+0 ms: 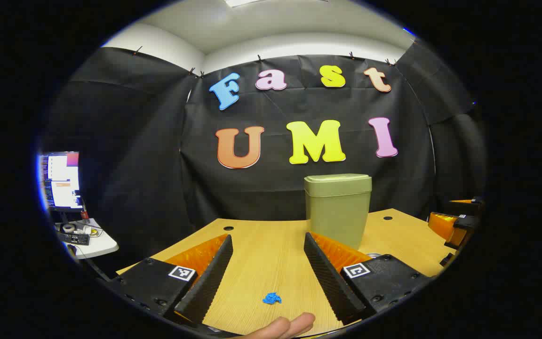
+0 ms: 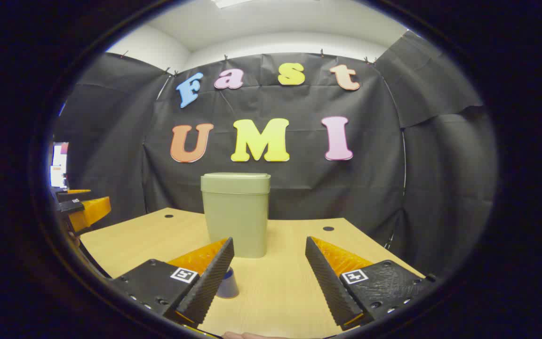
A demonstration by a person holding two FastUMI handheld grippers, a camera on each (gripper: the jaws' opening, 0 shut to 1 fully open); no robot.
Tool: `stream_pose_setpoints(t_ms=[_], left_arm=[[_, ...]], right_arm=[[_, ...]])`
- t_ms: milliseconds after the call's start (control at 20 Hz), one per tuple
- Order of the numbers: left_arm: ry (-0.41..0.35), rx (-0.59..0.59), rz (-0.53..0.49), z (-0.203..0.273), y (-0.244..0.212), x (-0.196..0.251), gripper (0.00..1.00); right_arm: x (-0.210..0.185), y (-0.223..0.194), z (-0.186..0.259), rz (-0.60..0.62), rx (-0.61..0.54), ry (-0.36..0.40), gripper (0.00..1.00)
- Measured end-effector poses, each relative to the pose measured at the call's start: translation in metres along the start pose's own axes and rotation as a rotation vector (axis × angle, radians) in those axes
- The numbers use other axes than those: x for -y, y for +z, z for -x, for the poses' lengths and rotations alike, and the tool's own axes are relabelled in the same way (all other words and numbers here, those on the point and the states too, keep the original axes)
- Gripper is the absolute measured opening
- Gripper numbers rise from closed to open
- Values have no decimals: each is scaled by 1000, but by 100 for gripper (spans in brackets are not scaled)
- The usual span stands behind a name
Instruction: Press the lid of the desktop garbage bin to open it, pick up the crumpled paper on the desktop and throw it into the bin, then pick up the pop can on the desktop and drop it into the bin, and finally close the garbage bin lid.
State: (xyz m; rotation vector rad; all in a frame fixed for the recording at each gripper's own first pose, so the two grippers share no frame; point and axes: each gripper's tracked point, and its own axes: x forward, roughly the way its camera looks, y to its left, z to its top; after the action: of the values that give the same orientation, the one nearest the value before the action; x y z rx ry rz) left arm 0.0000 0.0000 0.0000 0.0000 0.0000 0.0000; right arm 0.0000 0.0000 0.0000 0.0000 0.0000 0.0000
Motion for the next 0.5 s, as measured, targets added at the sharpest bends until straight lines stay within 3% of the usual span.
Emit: stream_pose_setpoints(t_ms=[250, 500], left_arm=[[-32, -54, 26, -4, -15, 6, 98], [7, -37, -12, -5, -13, -1, 98]], right_arm=[[-4, 1, 0, 27, 1, 5, 98], [-3, 4, 3, 16, 9, 2, 95]])
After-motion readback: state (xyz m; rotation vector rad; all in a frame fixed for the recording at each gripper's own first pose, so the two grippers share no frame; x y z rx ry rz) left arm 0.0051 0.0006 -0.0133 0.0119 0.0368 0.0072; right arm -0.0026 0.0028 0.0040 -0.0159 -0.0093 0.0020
